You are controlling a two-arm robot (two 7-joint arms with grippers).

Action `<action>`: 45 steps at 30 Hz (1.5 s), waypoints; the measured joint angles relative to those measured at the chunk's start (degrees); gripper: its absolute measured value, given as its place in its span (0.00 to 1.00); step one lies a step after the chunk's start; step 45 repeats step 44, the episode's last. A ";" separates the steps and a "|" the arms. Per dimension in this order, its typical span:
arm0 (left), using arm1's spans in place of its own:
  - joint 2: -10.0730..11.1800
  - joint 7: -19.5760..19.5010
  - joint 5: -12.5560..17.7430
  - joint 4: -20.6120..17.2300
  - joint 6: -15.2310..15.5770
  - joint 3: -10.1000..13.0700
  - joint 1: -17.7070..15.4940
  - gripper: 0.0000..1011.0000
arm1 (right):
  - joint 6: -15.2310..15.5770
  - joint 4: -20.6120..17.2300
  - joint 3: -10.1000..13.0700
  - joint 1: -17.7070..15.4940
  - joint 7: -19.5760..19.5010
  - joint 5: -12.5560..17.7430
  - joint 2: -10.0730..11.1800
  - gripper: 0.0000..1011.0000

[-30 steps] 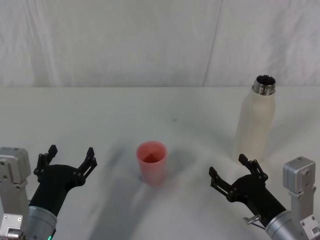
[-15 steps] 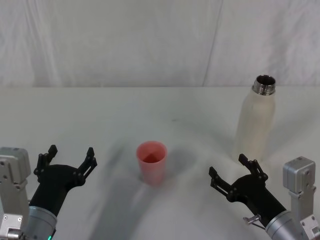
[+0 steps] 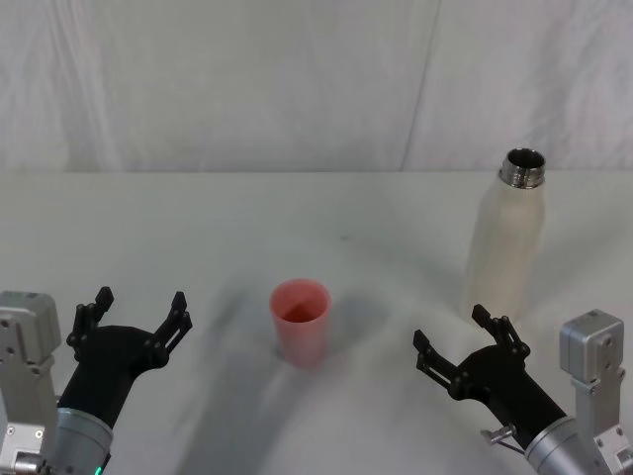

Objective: Grasp the thermos with one hand and pour water into the cup lid.

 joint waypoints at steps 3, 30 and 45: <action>0.00 0.00 0.00 0.00 0.00 0.00 0.00 0.99 | 0.00 0.00 0.00 0.00 0.00 0.00 0.00 0.99; 0.00 0.00 0.00 0.00 0.00 0.00 0.00 0.99 | 0.00 0.00 0.00 0.00 0.00 0.00 0.00 0.99; 0.00 0.00 0.00 0.00 0.00 0.00 0.00 0.99 | 0.00 0.00 0.00 0.00 0.00 0.00 0.00 0.99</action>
